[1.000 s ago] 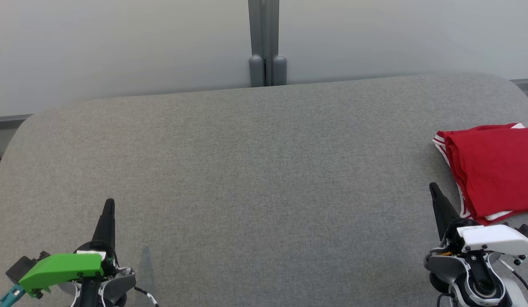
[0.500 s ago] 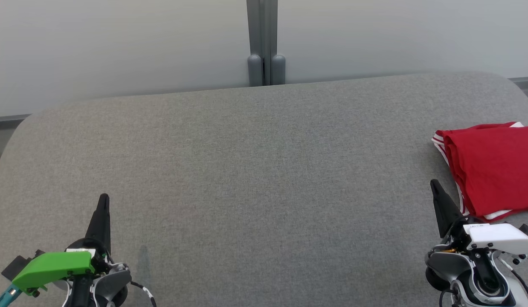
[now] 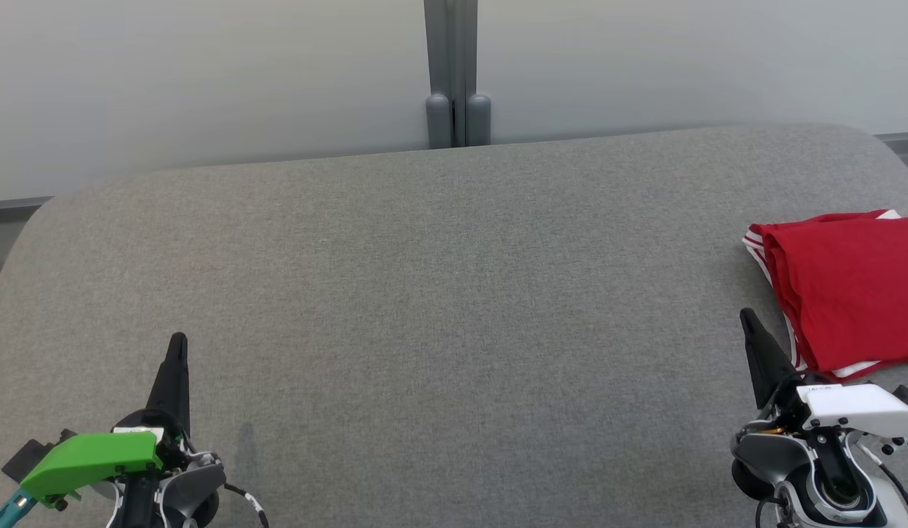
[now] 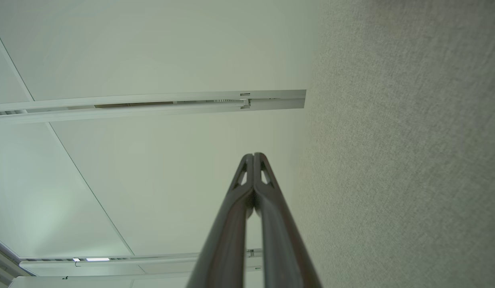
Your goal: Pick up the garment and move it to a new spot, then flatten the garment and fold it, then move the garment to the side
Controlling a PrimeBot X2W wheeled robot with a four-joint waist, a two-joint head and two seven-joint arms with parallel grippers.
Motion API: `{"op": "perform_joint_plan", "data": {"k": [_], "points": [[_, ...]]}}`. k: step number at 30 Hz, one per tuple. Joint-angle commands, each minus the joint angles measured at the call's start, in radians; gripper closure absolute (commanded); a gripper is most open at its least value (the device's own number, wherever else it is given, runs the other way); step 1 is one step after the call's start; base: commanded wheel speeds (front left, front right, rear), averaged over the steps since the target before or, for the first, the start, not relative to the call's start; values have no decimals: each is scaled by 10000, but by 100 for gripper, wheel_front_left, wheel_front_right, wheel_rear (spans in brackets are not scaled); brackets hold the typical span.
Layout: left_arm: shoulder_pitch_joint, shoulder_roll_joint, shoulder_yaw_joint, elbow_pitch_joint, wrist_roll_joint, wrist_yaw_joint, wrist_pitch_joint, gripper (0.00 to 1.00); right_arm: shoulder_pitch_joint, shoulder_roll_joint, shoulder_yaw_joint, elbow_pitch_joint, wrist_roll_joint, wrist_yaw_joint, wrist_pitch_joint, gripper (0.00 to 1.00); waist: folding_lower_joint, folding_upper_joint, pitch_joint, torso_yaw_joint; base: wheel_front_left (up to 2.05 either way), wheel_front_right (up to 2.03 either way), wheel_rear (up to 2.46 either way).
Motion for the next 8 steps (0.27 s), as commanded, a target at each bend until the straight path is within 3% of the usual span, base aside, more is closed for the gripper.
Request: {"op": "perform_joint_plan", "data": {"k": [1, 8], "points": [[-121, 52, 31, -15, -37, -61, 39, 100, -125, -42, -18, -37, 43, 6, 54, 100, 0, 0, 0, 1, 0, 0, 0], [-121, 42, 39, -15, -25, -61, 47, 100, -125, -42, -18, -37, 43, 7, 54, 100, 0, 0, 0, 1, 0, 0, 0]]}}
